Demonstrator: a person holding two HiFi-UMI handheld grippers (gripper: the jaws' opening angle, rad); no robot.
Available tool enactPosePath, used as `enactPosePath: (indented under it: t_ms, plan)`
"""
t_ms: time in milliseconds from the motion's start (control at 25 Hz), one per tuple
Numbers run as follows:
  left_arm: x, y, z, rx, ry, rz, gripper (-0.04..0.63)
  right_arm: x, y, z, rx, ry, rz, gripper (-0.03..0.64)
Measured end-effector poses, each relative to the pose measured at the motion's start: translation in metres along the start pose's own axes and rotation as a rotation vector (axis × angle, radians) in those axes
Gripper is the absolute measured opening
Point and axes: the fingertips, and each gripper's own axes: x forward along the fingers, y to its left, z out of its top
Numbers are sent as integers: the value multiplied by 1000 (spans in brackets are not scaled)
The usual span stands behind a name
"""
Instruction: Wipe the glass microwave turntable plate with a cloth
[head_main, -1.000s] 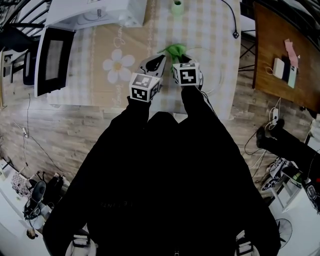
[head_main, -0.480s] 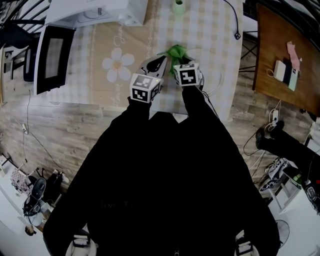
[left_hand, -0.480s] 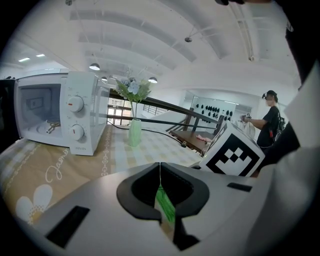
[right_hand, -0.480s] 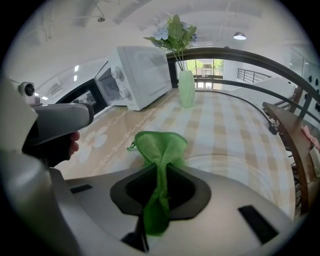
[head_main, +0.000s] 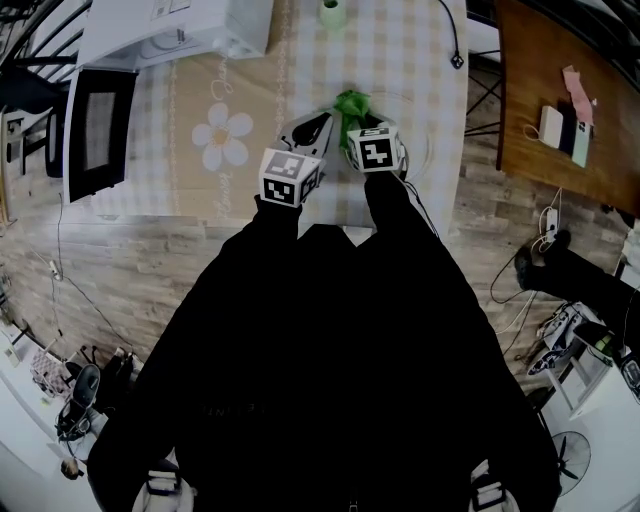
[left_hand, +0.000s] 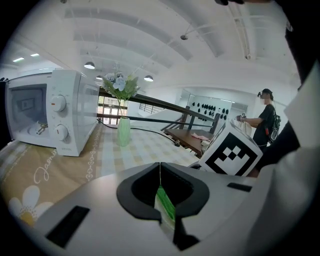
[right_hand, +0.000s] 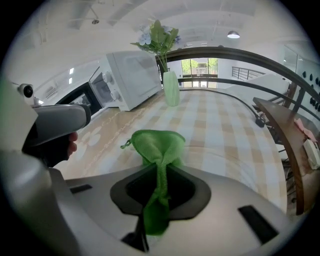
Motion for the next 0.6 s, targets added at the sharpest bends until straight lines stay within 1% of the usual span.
enactPosePath:
  t_ms: [280, 440, 600]
  plan:
    - [15, -22, 2, 6, 9, -25, 21, -14, -32, -12, 34, 4, -30, 72]
    - [22, -36, 4, 14, 13, -40, 21, -22, -57, -17, 35, -5, -73, 72]
    - [30, -49, 4, 28, 14, -54, 21, -28, -73, -24, 48, -11, -79, 72]
